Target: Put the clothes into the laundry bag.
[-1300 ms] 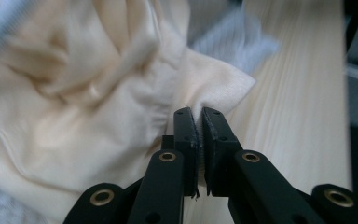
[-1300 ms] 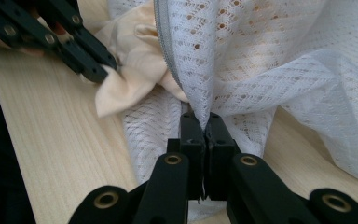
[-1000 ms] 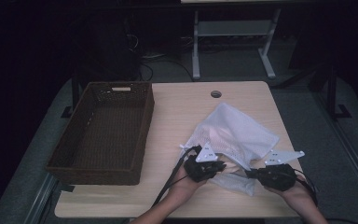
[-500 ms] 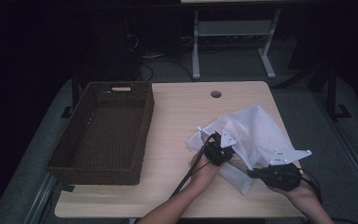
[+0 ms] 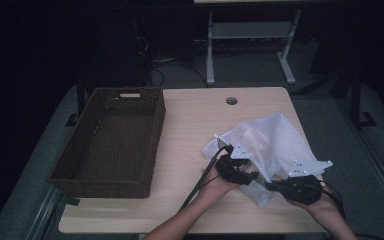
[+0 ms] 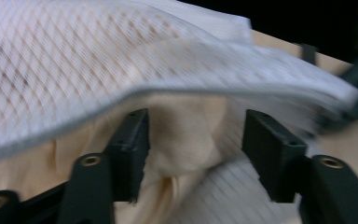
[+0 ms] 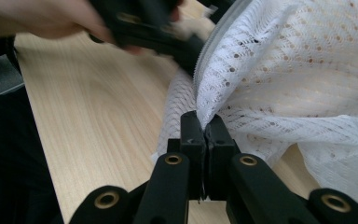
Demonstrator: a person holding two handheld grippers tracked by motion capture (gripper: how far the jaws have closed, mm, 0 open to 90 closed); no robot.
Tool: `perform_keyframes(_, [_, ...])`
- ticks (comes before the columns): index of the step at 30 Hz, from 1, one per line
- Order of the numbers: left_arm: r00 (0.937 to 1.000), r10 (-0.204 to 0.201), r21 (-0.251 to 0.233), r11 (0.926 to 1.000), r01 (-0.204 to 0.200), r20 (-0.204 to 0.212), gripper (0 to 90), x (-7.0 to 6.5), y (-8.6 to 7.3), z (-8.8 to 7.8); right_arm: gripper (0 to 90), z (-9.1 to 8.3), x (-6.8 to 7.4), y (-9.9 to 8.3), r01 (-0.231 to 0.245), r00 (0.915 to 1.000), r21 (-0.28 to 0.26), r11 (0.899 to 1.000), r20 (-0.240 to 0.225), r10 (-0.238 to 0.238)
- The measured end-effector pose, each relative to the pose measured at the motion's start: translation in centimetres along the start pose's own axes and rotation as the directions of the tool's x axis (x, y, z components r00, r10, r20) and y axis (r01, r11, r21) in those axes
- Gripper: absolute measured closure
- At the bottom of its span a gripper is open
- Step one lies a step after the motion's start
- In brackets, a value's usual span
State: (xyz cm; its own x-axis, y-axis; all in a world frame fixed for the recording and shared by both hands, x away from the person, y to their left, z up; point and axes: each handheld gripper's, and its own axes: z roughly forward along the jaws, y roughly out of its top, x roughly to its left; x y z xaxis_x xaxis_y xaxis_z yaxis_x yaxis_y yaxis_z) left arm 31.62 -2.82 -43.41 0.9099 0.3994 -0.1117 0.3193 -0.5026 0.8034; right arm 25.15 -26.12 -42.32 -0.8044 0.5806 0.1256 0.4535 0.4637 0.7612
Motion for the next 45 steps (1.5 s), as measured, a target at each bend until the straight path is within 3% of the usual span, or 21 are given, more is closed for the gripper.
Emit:
perform_keyframes(2, [0.9998,0.014,0.005,0.9999,-0.014,0.012,35.8,-0.2,-0.7,-1.8,87.8,0.0,0.0,0.0,-0.003,1.0,0.0,1.0,0.001,0.003])
perform_keyframes(3, [0.9998,0.014,0.005,0.9999,-0.014,0.012,35.2,-0.2,-0.7,-1.8,87.8,0.0,0.0,0.0,-0.003,1.0,0.0,1.0,0.001,0.003])
perform_keyframes(6, [0.9999,0.012,0.018,0.9998,-0.012,-0.003,33.9,0.0,-1.8,-3.7,87.8,0.0,0.0,0.0,-0.003,1.0,0.0,1.0,0.004,0.003])
perform_keyframes(7, [0.9992,0.016,0.035,0.9993,-0.015,-0.036,33.6,0.4,-2.7,-4.8,87.8,0.0,0.0,0.0,-0.004,1.0,0.0,1.0,0.004,0.004])
perform_keyframes(10, [0.9975,0.015,0.063,0.998,-0.011,-0.069,32.2,1.0,-3.7,-5.6,87.8,0.0,0.0,0.0,-0.004,1.0,0.001,1.0,0.004,0.004])
perform_keyframes(13, [0.9892,0.031,0.108,0.994,-0.015,-0.143,31.5,2.2,-5.4,-6.5,87.8,0.0,0.0,0.0,-0.005,1.0,0.001,1.0,0.004,0.005])
perform_keyframes(16, [0.979,0.022,0.157,0.9875,0.011,-0.203,30.7,3.8,-6.9,-6.6,87.8,0.0,0.0,0.0,-0.007,1.0,0.0,1.0,0.004,0.007])
perform_keyframes(21, [0.9729,0.012,0.154,0.9877,0.025,-0.231,30.8,4.8,-6.9,-5.9,87.8,0.1,0.0,-0.1,-0.007,1.0,0.003,1.0,0.006,0.007])
perform_keyframes(23, [0.9758,0.005,0.161,0.9865,0.031,-0.219,36.3,5.3,-6.8,-5.5,87.8,0.0,-0.1,-0.2,-0.009,0.9999,0.004,1.0,0.006,0.009])
perform_keyframes(24, [0.9738,0.019,0.171,0.9851,0.02,-0.227,45.5,5.3,-6.7,-5.2,87.8,0.0,-0.1,-0.1,-0.008,0.9999,0.004,1.0,0.006,0.008])
perform_keyframes(25, [0.9718,0.028,0.168,0.9857,0.012,-0.234,45.5,5.3,-6.7,-5.1,87.8,0.0,-0.1,-0.1,-0.008,0.9999,0.004,1.0,0.006,0.008])
perform_keyframes(27, [0.9744,0.026,0.163,0.9865,0.011,-0.224,63.9,5.4,-6.5,-5.1,87.8,0.0,-0.1,-0.2,-0.009,0.9999,0.003,1.0,0.007,0.009])
perform_keyframes(28, [0.9779,0.032,0.17,0.9855,0.004,-0.207,81.9,5.4,-6.4,-5.1,87.8,0.0,-0.1,-0.2,-0.01,0.9999,0.003,1.0,0.006,0.01])
perform_keyframes(29, [0.9794,0.035,0.173,0.985,0.0,-0.199,84.3,5.3,-6.4,-5.2,87.8,0.0,-0.1,-0.2,-0.01,0.9999,0.003,1.0,0.006,0.01])
perform_keyframes(30, [0.9839,0.025,0.177,0.9843,0.007,-0.177,85.3,5.1,-6.3,-5.5,87.8,0.0,-0.1,-0.2,-0.013,0.9999,0.002,1.0,0.005,0.013])
perform_keyframes(32, [0.986,0.018,0.171,0.9851,0.011,-0.166,85.8,4.9,-6.2,-5.7,87.8,0.0,-0.1,-0.2,-0.012,0.9999,0.002,1.0,0.006,0.012])
perform_keyframes(37, [0.9967,-0.03,0.069,0.997,0.035,-0.076,86.3,3.2,-5.1,-7.6,87.8,-0.2,-0.2,-0.2,-0.013,0.9999,-0.001,1.0,0.011,0.013])
perform_keyframes(41, [0.9999,0.011,0.0,0.9999,-0.011,-0.002,86.4,0.8,-3.1,-7.9,87.8,-0.2,-0.1,-0.1,-0.012,0.9999,-0.004,1.0,0.011,0.012])
perform_keyframes(45, [0.996,0.074,-0.032,0.9968,-0.073,0.049,86.4,-1.4,-0.9,-6.5,87.8,-0.4,0.0,0.1,-0.009,0.9999,-0.015,1.0,0.008,0.009])
